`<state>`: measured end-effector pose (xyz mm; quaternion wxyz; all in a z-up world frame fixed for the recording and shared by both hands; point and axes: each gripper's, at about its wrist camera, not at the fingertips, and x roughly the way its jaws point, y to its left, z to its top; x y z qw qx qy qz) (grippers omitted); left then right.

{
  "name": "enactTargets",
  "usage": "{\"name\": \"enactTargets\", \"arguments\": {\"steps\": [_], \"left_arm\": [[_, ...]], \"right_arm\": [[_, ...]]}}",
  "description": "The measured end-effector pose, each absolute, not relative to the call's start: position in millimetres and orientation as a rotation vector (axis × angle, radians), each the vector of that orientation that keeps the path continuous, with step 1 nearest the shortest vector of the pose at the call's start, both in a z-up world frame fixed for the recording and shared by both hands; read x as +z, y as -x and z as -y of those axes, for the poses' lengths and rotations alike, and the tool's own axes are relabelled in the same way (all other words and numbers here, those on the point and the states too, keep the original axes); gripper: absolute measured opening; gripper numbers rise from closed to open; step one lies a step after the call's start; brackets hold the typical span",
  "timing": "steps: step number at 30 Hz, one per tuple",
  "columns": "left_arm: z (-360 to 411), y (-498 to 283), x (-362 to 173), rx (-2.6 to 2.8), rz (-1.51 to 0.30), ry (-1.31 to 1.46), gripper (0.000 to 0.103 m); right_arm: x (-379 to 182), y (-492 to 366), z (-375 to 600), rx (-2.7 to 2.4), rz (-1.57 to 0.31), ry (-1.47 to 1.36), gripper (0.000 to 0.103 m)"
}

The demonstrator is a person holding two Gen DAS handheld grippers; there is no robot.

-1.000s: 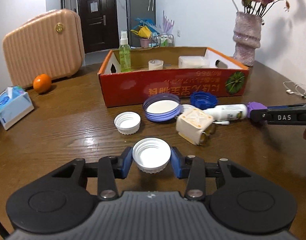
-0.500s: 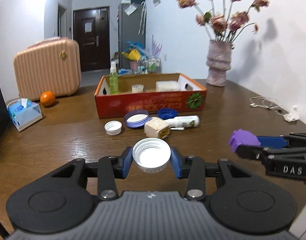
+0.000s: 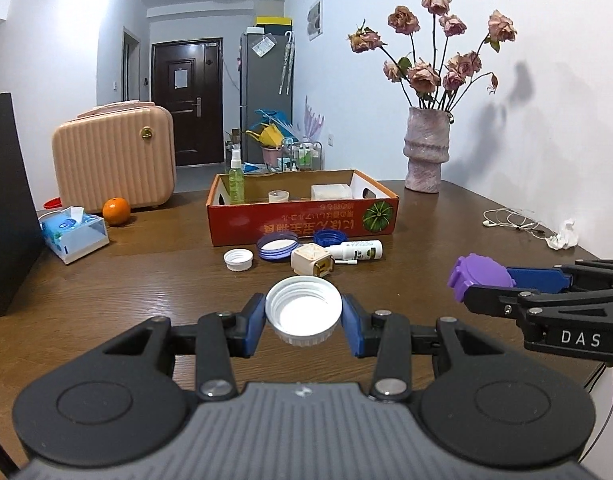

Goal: Organize rigid objects
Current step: 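Lower the white cap and purple cap into the box, opening both tools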

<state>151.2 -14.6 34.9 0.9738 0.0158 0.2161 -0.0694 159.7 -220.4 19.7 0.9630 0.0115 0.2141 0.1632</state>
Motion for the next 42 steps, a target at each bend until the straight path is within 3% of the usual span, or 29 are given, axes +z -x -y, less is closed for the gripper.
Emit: {"name": "enactTargets", "arguments": {"steps": [12, 19, 25, 33, 42], "left_arm": [[7.7, -189.3, 36.1, -0.125, -0.446, -0.025, 0.041], [-13.3, -272.4, 58.0, -0.171, -0.461, 0.021, 0.041], [-24.2, -403.6, 82.7, -0.149, -0.524, 0.020, 0.041], [-29.2, -604.4, 53.3, -0.036, -0.796, 0.130, 0.041], [-23.2, -694.3, -1.1, 0.016, -0.888, 0.157, 0.045]], "right_arm": [[18.4, -187.4, 218.7, 0.330, -0.443, -0.022, 0.049], [36.8, -248.9, 216.6, 0.334, -0.385, -0.033, 0.049], [66.3, -359.2, 204.8, 0.402, -0.390, -0.012, 0.049], [66.9, -564.5, 173.4, 0.439, -0.633, -0.060, 0.049], [14.9, -691.9, 139.1, 0.301, -0.769, 0.047, 0.050]]}}
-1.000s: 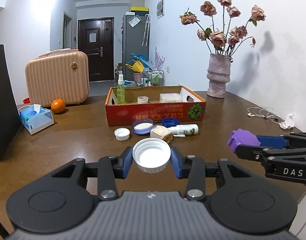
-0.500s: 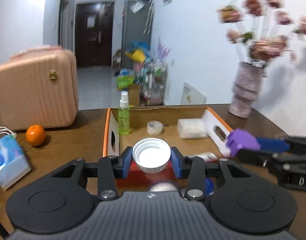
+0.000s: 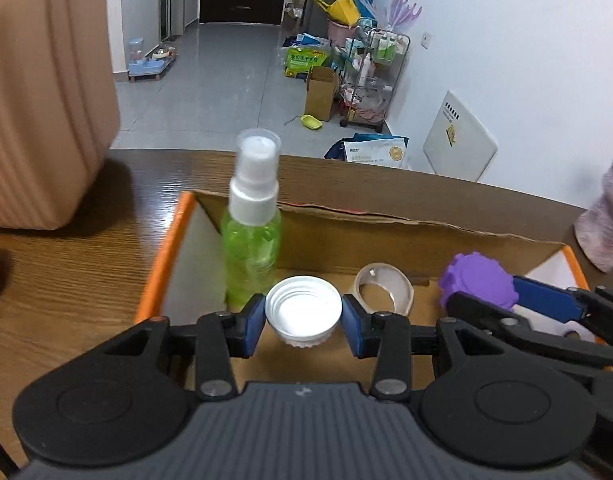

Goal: Organize rigid objects
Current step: 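Lower the white cap and purple cap into the box, opening both tools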

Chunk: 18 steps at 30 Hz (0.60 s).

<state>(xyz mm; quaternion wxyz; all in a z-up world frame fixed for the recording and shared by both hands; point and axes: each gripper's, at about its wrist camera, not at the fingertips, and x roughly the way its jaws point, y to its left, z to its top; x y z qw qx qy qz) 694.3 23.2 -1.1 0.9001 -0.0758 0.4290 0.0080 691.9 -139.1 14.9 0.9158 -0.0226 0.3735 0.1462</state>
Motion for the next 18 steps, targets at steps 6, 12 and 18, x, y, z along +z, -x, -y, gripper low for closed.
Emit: {"name": "enactTargets", "arguments": {"steps": [6, 12, 18], "left_arm": [[-28.1, -692.9, -3.5, -0.025, -0.877, 0.154, 0.057], [-27.8, -672.4, 20.3, -0.037, -0.824, 0.114, 0.067], [-41.7, -614.1, 61.0, -0.007, -0.720, 0.022, 0.073]], "right_arm": [[-2.3, -708.5, 138.5, 0.281, -0.755, 0.042, 0.050], [23.2, -693.3, 144.0, 0.288, -0.698, 0.033, 0.054], [64.1, -655.1, 165.1, 0.264, -0.666, 0.058, 0.056]]}}
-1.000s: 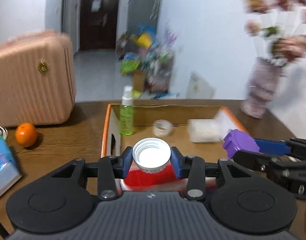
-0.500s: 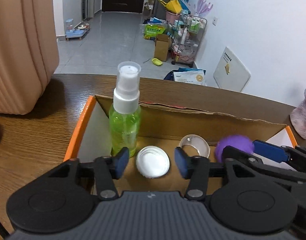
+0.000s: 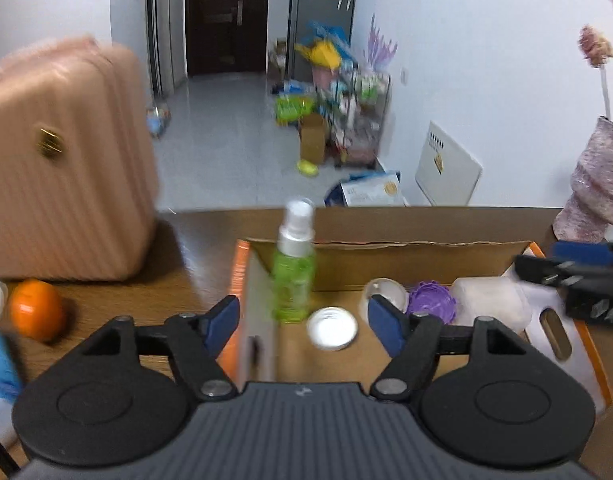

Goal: Organize rigid objects
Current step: 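Lower the white cap and purple cap into the box, opening both tools, then move both tools back to the remaining items on the table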

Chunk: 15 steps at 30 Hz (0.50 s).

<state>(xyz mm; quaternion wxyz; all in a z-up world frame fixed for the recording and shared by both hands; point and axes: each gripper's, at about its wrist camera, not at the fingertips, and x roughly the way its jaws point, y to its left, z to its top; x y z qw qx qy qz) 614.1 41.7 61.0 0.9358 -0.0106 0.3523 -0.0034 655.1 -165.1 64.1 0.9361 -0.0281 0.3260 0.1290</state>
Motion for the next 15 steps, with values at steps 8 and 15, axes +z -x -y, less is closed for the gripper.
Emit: {"name": "enactTargets", "arguments": {"steps": [8, 15], "left_arm": [[-77.8, -515.8, 108.0, 0.058, -0.677, -0.024, 0.078], [-80.5, -401.5, 116.9, 0.104, -0.550, -0.085, 0.087]], "right_arm": [[119.0, -570.3, 195.2, 0.279, -0.655, 0.107, 0.072], [133.1, -453.9, 219.6, 0.253, -0.505, 0.138, 0.075]]}}
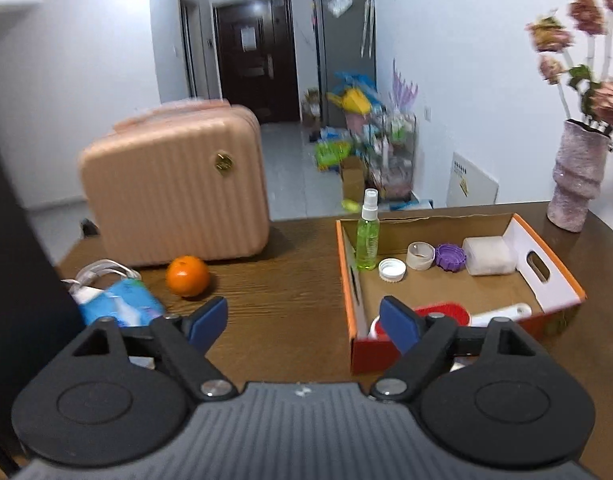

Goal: Organize rigid objects
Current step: 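Move both tools back to the remaining items on the table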

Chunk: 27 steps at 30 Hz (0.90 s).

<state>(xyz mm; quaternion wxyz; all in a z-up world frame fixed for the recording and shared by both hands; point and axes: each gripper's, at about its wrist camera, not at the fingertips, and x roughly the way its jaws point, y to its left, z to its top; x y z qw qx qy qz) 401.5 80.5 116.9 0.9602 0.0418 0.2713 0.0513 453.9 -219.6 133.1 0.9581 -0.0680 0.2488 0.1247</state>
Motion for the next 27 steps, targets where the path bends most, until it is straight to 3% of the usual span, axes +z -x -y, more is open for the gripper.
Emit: {"name": "enactTargets", "arguments": {"steps": [5, 14, 19, 27], "left_arm": [[-70.8, -302.3, 94.7, 0.051, -0.431, -0.097, 0.093], [-44.2, -163.3, 35.9, -0.010, -0.387, -0.058, 0.099], [-26.8, -132.3, 2.7, -0.057, -0.472, -0.044, 0.099], [-27.9, -157.3, -7.7, -0.115, -0.516, -0.009, 0.099]], "right_arm": [[112.0, -361.3, 234.8, 0.223, -0.391, 0.134, 0.076], [44.6, -212.2, 240.1, 0.261, -0.325, 0.086, 0.084], [7.4, -168.0, 233.3, 0.291, -0.382, 0.030, 0.084], [-19.9, -169.1, 223.7, 0.300, -0.467, 0.023, 0.082]]}}
